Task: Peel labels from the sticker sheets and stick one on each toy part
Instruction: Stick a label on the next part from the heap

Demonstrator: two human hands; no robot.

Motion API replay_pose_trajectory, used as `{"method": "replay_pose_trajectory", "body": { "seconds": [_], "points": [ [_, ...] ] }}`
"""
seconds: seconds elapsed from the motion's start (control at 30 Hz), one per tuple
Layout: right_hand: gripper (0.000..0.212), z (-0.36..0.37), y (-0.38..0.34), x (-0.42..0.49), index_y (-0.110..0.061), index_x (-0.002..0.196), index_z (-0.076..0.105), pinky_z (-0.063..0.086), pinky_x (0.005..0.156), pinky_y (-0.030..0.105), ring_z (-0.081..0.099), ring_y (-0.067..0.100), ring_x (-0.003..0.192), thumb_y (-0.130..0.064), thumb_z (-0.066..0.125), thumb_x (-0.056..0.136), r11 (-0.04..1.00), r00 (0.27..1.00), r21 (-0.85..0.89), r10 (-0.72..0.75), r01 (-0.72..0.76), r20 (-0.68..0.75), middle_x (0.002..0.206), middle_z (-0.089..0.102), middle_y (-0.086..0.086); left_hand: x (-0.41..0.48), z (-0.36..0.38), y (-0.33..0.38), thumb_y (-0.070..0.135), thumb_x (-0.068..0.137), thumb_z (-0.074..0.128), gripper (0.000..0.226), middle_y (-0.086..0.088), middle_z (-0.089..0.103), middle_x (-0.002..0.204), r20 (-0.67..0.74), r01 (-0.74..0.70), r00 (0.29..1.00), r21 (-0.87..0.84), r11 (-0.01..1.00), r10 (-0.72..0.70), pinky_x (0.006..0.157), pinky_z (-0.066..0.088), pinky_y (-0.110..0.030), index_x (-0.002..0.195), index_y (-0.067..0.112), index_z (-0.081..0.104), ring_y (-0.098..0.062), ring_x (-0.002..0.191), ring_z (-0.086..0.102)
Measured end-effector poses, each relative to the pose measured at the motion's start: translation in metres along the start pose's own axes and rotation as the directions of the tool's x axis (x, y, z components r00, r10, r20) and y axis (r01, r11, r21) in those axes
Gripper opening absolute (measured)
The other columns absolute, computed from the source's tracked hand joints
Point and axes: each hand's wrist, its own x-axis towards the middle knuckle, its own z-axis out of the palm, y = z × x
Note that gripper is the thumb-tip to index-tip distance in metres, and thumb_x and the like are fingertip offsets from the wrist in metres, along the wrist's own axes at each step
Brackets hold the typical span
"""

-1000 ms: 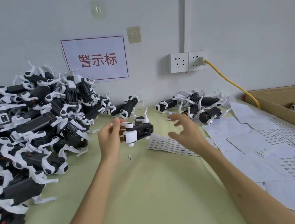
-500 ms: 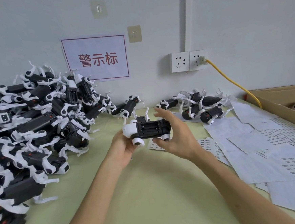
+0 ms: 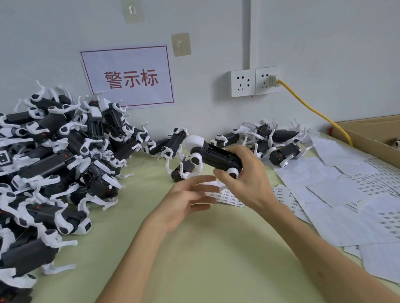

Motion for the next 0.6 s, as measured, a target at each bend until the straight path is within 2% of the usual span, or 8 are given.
{"method": "replay_pose_trajectory", "body": {
  "seconds": [0.07, 0.1, 0.2, 0.3, 0.43, 0.53, 0.6],
  "points": [
    [0.045, 0.001, 0.0, 0.0, -0.028, 0.117, 0.061, 0.042, 0.072, 0.016, 0.057, 0.001, 0.099, -0.049, 0.066, 0.077, 1.0, 0.999, 0.017, -0.015, 0.015, 0.032, 0.107, 0.061, -0.015, -0.002, 0.005, 0.001, 0.021, 0.106, 0.054, 0.034, -0.001, 0.071, 0.129, 0.108, -0.04, 0.993, 0.013, 0.999, 0.038, 0.087, 0.055, -0.031, 0.139, 0.027, 0.061, -0.021, 0.106, 0.07],
    [0.044, 0.001, 0.0, 0.0, -0.029, 0.116, 0.06, 0.041, 0.072, 0.016, 0.057, 0.001, 0.099, -0.05, 0.066, 0.078, 0.999, 0.997, 0.02, -0.03, 0.029, 0.064, 0.107, 0.059, -0.016, -0.003, 0.008, 0.001, 0.034, 0.103, 0.057, 0.033, 0.002, 0.07, 0.13, 0.125, -0.053, 0.991, -0.001, 0.999, 0.053, 0.09, 0.054, -0.033, 0.136, 0.031, 0.063, -0.02, 0.11, 0.068],
    [0.04, 0.006, -0.002, -0.002, -0.034, 0.117, 0.057, 0.042, 0.073, 0.017, 0.057, 0.001, 0.101, -0.053, 0.068, 0.083, 0.999, 0.987, 0.043, -0.033, 0.026, 0.158, 0.11, 0.053, -0.021, -0.002, 0.014, 0.004, 0.059, 0.099, 0.051, 0.042, 0.003, 0.07, 0.127, 0.045, -0.069, 0.996, -0.035, 0.997, 0.071, 0.093, 0.05, -0.035, 0.119, 0.028, 0.072, -0.016, 0.113, 0.066],
    [0.044, 0.007, -0.004, -0.004, -0.037, 0.122, 0.056, 0.04, 0.075, 0.014, 0.057, 0.001, 0.105, -0.059, 0.065, 0.085, 0.998, 0.98, 0.054, -0.04, 0.029, 0.195, 0.114, 0.053, -0.02, 0.001, 0.014, 0.002, 0.065, 0.095, 0.052, 0.058, -0.003, 0.07, 0.125, -0.041, -0.105, 0.994, -0.109, 0.988, 0.101, 0.094, 0.049, -0.037, 0.124, 0.017, 0.067, -0.019, 0.114, 0.065],
    [0.051, 0.008, -0.01, -0.007, -0.036, 0.136, 0.054, 0.04, 0.083, 0.012, 0.056, 0.001, 0.108, -0.061, 0.051, 0.092, 0.992, 0.95, 0.124, -0.003, -0.037, 0.312, 0.119, 0.055, -0.011, 0.0, 0.015, 0.006, 0.06, 0.095, 0.049, 0.051, 0.001, 0.072, 0.12, -0.109, -0.166, 0.983, -0.224, 0.96, 0.145, 0.083, 0.05, -0.03, 0.126, 0.026, 0.071, -0.017, 0.106, 0.064],
    [0.041, 0.009, -0.014, -0.008, -0.033, 0.139, 0.058, 0.043, 0.094, 0.017, 0.054, 0.001, 0.115, -0.046, 0.045, 0.102, 0.964, 0.938, 0.233, 0.039, -0.125, 0.344, 0.125, 0.061, -0.006, -0.002, 0.014, 0.008, 0.059, 0.095, 0.048, 0.052, 0.0, 0.073, 0.117, -0.137, -0.171, 0.981, -0.282, 0.944, 0.136, 0.071, 0.052, -0.023, 0.127, 0.023, 0.069, -0.016, 0.099, 0.068],
    [0.034, 0.008, -0.015, -0.006, -0.032, 0.135, 0.063, 0.048, 0.095, 0.025, 0.058, 0.007, 0.114, -0.035, 0.05, 0.105, 0.949, 0.931, 0.264, 0.072, -0.175, 0.357, 0.125, 0.065, -0.004, -0.003, 0.012, 0.008, 0.059, 0.097, 0.046, 0.047, -0.001, 0.074, 0.118, -0.142, -0.179, 0.979, -0.279, 0.944, 0.143, 0.073, 0.055, -0.022, 0.117, 0.029, 0.076, -0.015, 0.104, 0.071]
  ]
}}
